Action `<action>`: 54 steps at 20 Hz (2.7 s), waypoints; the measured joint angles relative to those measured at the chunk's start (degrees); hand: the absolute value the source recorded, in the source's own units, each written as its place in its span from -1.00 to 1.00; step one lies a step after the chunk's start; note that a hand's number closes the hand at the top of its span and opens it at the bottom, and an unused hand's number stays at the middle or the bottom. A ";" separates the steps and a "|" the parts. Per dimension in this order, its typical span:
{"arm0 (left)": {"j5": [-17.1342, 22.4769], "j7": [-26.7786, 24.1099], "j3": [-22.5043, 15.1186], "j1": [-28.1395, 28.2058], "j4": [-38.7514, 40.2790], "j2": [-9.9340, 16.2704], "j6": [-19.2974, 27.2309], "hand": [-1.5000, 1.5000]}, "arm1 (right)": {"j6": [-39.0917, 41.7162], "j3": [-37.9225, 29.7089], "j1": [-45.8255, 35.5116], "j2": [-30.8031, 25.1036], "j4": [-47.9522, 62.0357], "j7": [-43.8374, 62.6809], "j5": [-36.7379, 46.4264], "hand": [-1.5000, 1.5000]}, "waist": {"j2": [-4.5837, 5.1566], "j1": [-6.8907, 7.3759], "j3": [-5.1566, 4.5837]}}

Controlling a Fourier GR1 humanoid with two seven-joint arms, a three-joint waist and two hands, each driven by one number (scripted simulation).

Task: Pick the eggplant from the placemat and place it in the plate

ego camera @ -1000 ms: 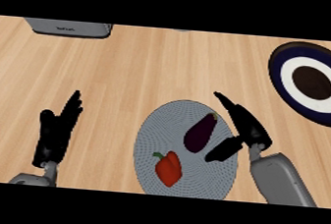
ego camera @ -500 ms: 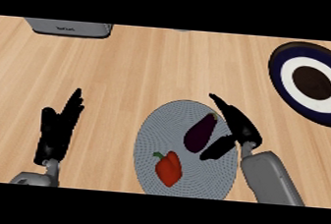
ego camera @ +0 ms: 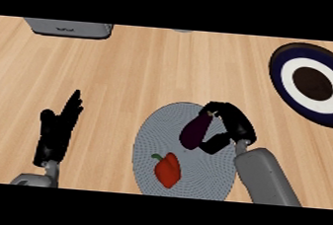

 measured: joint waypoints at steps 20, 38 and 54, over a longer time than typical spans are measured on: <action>-0.35 2.07 1.50 0.16 -2.00 -0.13 -1.55 0.00 | -13.54 -2.23 -0.05 -20.51 -5.10 -28.45 12.96 1.00 | 0.31 -0.13 0.28; -1.50 1.10 1.98 -0.93 0.08 -1.43 -2.13 0.00 | -18.84 -22.94 -7.00 -26.46 0.93 -31.44 5.09 1.00 | 0.48 0.45 0.26; -2.14 1.19 1.56 -1.52 -0.63 -2.18 -3.18 0.00 | -17.10 -25.01 -24.17 -32.89 41.48 -41.40 11.30 1.00 | 1.26 2.44 0.36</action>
